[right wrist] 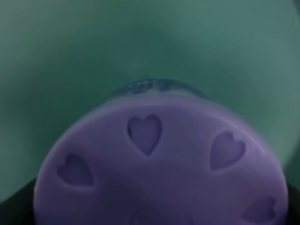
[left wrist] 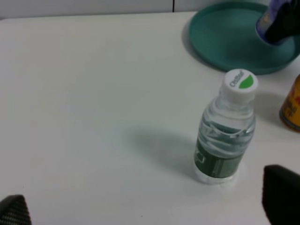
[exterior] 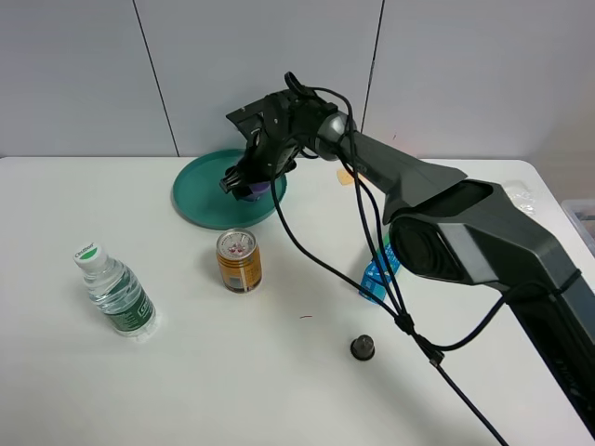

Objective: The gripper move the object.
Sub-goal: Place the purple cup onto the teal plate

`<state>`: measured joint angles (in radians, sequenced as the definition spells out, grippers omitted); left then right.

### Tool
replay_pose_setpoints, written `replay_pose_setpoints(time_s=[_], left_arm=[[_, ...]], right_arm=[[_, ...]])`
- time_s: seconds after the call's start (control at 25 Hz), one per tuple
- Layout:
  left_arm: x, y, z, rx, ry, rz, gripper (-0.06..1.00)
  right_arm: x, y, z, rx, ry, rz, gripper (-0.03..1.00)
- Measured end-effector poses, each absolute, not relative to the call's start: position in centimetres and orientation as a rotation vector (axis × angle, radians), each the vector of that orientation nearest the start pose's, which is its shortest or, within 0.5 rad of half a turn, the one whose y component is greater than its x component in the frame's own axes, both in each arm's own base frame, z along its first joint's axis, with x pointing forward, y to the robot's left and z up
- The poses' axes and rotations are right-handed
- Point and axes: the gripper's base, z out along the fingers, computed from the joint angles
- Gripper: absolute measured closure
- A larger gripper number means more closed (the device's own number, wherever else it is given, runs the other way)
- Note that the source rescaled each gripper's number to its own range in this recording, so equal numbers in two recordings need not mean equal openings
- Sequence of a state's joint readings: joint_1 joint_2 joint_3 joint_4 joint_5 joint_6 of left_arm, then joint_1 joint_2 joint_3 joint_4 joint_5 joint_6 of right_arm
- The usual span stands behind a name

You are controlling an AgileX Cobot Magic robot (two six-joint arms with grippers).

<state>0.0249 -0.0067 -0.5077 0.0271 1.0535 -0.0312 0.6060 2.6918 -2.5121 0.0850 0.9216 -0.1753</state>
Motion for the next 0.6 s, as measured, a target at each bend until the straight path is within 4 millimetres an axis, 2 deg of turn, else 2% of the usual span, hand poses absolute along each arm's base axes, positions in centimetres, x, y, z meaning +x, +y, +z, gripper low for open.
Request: replay_pose_setpoints(time_s=[0.6], left_arm=[[-0.66,0.2,28.0,-0.058,2.022,0.028,-0.06]], right_arm=[[46.58,33.0,13.02,-0.965,2.422,0.255,0.96]])
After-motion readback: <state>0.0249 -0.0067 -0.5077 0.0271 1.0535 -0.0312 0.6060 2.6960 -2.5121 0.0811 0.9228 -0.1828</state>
